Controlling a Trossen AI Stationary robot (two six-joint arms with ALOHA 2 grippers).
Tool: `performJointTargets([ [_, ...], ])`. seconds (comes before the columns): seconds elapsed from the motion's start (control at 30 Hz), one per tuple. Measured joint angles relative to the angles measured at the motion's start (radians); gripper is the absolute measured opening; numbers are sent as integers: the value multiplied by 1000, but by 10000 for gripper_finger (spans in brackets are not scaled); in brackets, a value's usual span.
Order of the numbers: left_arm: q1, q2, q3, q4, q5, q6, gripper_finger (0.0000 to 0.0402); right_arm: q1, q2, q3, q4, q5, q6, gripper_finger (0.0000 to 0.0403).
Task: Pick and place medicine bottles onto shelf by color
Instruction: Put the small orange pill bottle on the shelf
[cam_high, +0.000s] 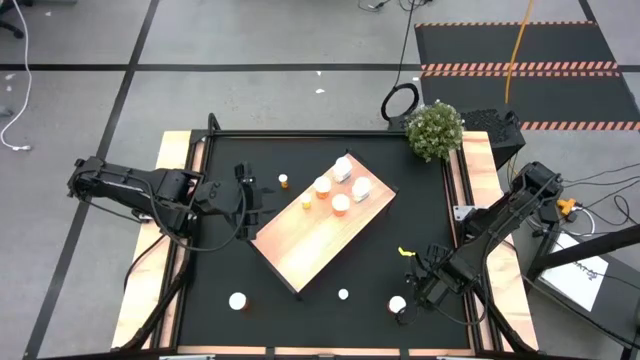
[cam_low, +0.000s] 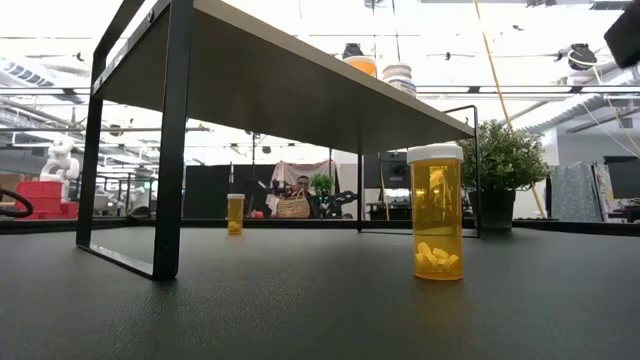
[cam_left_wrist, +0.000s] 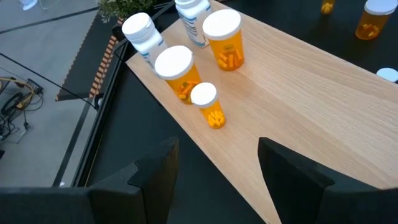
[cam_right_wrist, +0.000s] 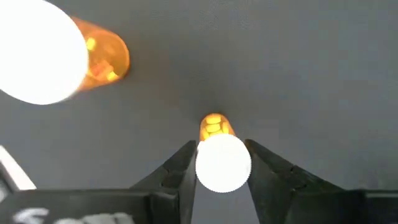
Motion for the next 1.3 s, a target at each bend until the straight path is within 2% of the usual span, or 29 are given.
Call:
performJointTargets([
  [0.2,0,0,0,21,0,11,223,-60,-48,69,-27,6,-41,115],
  [0.57,0,0,0,43,5,28,223,-193,-48,232,-49,18,-225,113],
  [0.93,0,0,0,42,6,28,223,-248,-48,427,-40,208,-436,113],
  [1.3,1,0,0,42,8,27,223,-320,12,588,-61,216,-601,114],
])
